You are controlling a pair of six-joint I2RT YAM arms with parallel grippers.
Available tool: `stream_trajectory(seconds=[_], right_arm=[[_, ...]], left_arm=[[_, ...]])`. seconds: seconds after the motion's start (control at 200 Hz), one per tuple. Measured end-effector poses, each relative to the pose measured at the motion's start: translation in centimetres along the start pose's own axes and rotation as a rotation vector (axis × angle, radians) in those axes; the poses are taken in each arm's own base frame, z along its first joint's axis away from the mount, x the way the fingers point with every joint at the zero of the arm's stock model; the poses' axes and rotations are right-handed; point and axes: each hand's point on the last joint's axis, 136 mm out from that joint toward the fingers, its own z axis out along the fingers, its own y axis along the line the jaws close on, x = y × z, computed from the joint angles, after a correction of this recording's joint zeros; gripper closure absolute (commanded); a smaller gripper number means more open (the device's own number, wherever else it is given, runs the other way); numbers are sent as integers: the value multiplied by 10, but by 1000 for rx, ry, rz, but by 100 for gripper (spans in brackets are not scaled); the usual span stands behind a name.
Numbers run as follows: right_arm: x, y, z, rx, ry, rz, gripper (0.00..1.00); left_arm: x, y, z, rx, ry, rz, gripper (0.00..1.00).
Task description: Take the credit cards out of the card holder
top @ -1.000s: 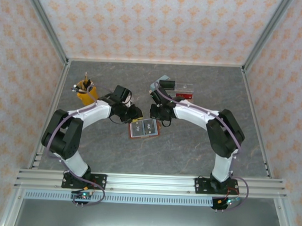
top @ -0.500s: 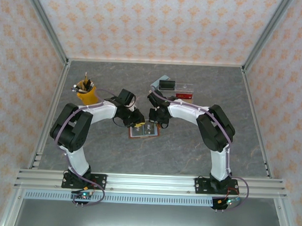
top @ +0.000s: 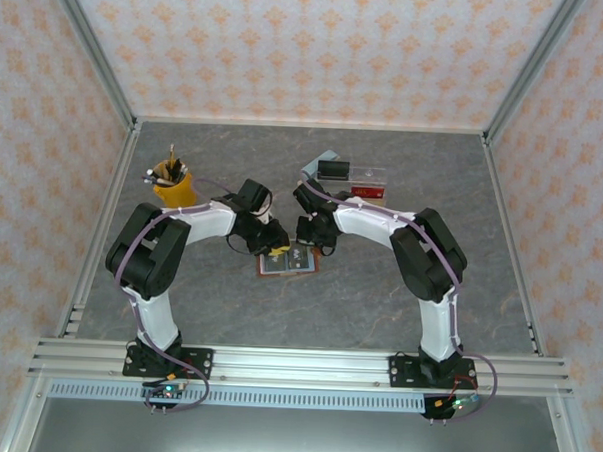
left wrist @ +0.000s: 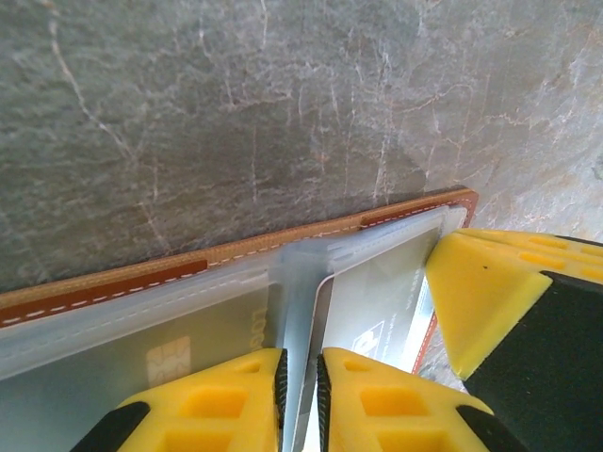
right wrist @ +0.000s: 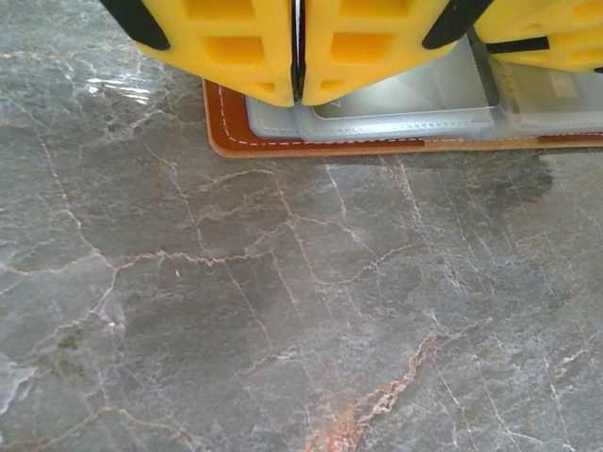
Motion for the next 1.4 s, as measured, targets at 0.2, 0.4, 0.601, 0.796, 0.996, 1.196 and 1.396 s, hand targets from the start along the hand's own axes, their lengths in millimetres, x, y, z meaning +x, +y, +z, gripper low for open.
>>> stream_trajectory(seconds=[0.2, 0.4, 0.601, 0.796, 0.996, 1.196, 1.396], right_arm=[[0, 0, 0, -1, 2, 0, 93], [0, 0, 0, 0, 3, 0, 93], [0, 0, 0, 1, 3, 1, 93], [0, 0, 0, 1, 2, 1, 93], [-1, -1, 1, 3, 1, 3, 93], [-1, -2, 1, 4, 0, 6, 93], [-2, -2, 1, 2, -1, 6, 93]], left_arm=[[-1, -1, 2, 3, 6, 27, 85], [0, -1, 4, 7, 15, 38, 85], [1, -3, 4, 24, 21, 42, 83], [2, -6, 6, 54, 26, 52, 82], [2, -6, 7, 84, 27, 57, 85], [1, -5, 6, 114, 27, 58, 89], [0, -5, 0, 142, 4, 69, 93]])
